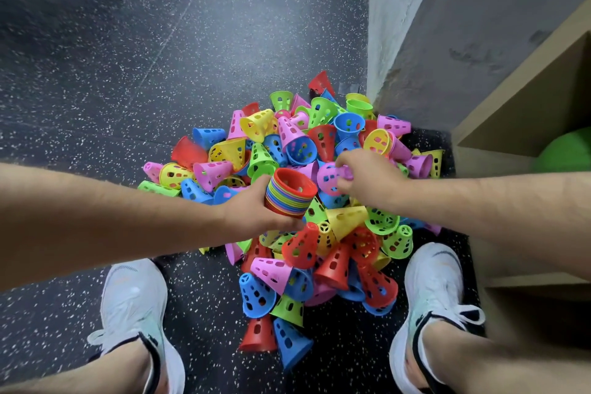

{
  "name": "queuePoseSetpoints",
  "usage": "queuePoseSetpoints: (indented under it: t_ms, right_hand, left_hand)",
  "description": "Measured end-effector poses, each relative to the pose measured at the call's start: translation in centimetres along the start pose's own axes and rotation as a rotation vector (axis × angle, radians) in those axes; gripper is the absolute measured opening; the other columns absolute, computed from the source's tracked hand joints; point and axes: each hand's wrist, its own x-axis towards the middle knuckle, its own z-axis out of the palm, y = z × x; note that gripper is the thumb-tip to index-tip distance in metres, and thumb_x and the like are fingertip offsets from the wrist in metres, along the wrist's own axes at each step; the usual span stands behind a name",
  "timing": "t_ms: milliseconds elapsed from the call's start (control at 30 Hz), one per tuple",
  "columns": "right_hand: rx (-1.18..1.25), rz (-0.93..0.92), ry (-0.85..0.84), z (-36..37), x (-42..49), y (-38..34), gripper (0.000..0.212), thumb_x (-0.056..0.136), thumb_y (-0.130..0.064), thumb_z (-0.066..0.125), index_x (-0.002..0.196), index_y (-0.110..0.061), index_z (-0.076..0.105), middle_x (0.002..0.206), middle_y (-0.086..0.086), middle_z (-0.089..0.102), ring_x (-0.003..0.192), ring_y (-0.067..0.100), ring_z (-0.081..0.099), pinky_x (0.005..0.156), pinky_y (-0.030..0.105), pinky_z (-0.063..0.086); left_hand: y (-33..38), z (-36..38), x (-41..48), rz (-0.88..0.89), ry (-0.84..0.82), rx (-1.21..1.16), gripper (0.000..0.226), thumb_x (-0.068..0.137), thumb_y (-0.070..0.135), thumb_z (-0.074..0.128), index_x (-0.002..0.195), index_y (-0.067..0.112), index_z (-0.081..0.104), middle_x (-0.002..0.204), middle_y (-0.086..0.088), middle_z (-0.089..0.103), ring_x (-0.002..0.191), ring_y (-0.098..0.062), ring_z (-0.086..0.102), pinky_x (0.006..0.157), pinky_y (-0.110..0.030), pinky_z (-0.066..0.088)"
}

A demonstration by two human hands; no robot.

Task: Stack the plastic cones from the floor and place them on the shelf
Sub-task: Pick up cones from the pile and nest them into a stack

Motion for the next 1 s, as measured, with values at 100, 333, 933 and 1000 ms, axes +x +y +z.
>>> queuePoseSetpoints:
  t_ms: [100,333,933,1000]
  right_hand:
    - [0.203,0.002,0.157,-2.4,0.2,-0.7,0.024,0.087,-0.025,0.063,0.111,-0.019,0.064,0.102,-0.003,0.064,0.091,0.017,0.06,0.074,0.029,0.044]
    - [0.802,-0.16,0.107,-4.2,-0.6,-3.8,0.054,0.088,-0.004,0.069,0.133,-0.026,0.05,0.113,0.008,0.06,0.104,0.024,0.064,0.095,0.035,0.054]
    - [0.471,-0.251,0.074,-6.0,-0.4,-4.1,0.04,0.081,-0.034,0.079,0.106,-0.031,0.048,0.095,-0.009,0.059,0.071,0.003,0.054,0.073,0.029,0.051]
    - [0.531,-0.225,0.146,-6.1,-0.2,-4.2,0.038,0.079,-0.04,0.078,0.097,-0.033,0.046,0.103,-0.002,0.063,0.081,0.013,0.06,0.077,0.037,0.054]
  left_hand:
    - [-0.8,-0.9,0.2,-0.009,0.013,-0.005,0.079,0.063,0.035,0.099,0.126,0.029,0.051,0.109,-0.001,0.073,0.097,-0.016,0.073,0.09,-0.039,0.061]
    - [-0.4,-1.8,0.8,0.017,0.043,-0.046,0.07,0.068,0.023,0.097,0.123,0.025,0.054,0.108,-0.006,0.074,0.097,-0.022,0.074,0.088,-0.039,0.063]
    - [0.2,-1.1,1.3,0.074,0.008,-0.054,0.084,0.055,0.037,0.097,0.125,0.027,0.052,0.109,-0.007,0.075,0.101,-0.028,0.074,0.09,-0.056,0.06]
    - [0.2,-1.2,1.2,0.07,0.006,-0.065,0.083,0.055,0.035,0.097,0.125,0.025,0.052,0.107,-0.008,0.075,0.1,-0.029,0.074,0.091,-0.057,0.059]
